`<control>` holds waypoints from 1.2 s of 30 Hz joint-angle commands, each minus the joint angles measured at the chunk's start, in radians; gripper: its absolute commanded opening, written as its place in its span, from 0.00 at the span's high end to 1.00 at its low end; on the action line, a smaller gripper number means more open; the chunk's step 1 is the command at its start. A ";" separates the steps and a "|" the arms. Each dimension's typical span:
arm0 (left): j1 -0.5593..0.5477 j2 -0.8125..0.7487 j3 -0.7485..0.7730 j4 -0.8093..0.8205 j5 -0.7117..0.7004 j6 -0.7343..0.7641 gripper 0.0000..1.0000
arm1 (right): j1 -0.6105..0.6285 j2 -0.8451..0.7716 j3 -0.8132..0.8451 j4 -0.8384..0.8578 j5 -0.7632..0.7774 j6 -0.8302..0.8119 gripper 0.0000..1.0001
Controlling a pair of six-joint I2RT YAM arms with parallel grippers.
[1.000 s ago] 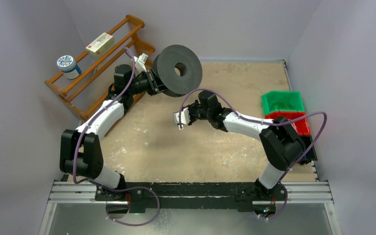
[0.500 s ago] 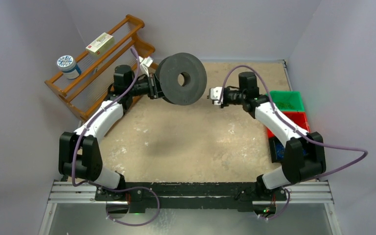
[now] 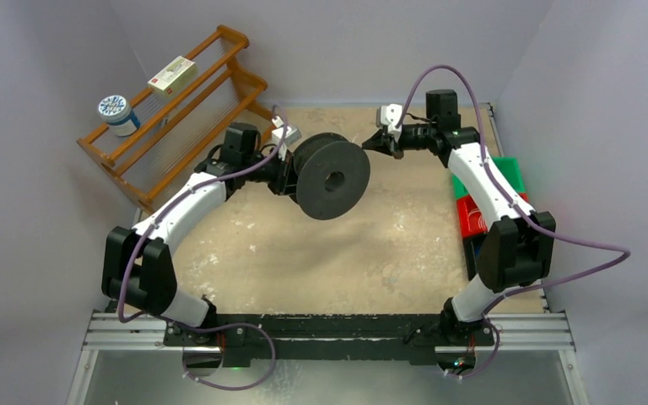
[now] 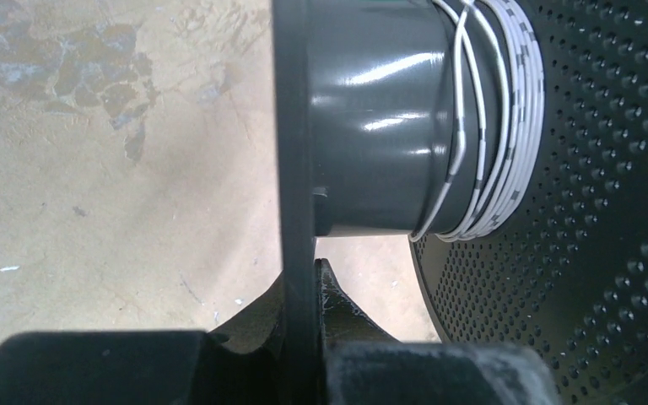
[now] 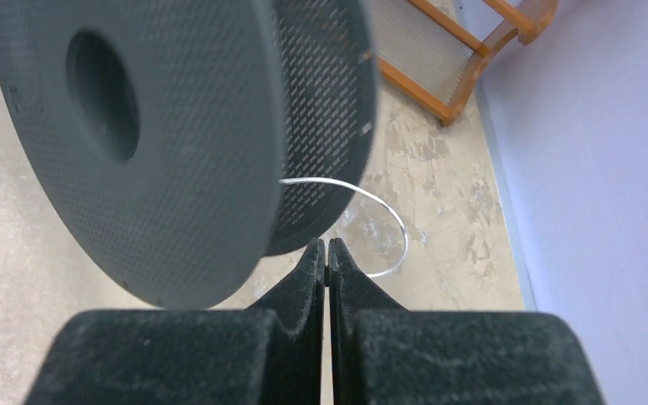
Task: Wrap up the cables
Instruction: Wrap the cable around the cable reel.
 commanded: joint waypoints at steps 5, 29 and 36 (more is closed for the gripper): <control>-0.093 -0.045 0.042 0.011 -0.293 0.166 1.00 | -0.001 0.041 0.192 -0.157 -0.043 0.122 1.00; -0.211 0.039 0.044 0.131 -0.882 -0.032 1.00 | 0.238 0.102 0.181 0.134 -0.181 0.590 1.00; -0.204 0.063 0.061 0.135 -0.780 -0.168 1.00 | 0.315 0.111 0.123 0.134 -0.097 0.514 1.00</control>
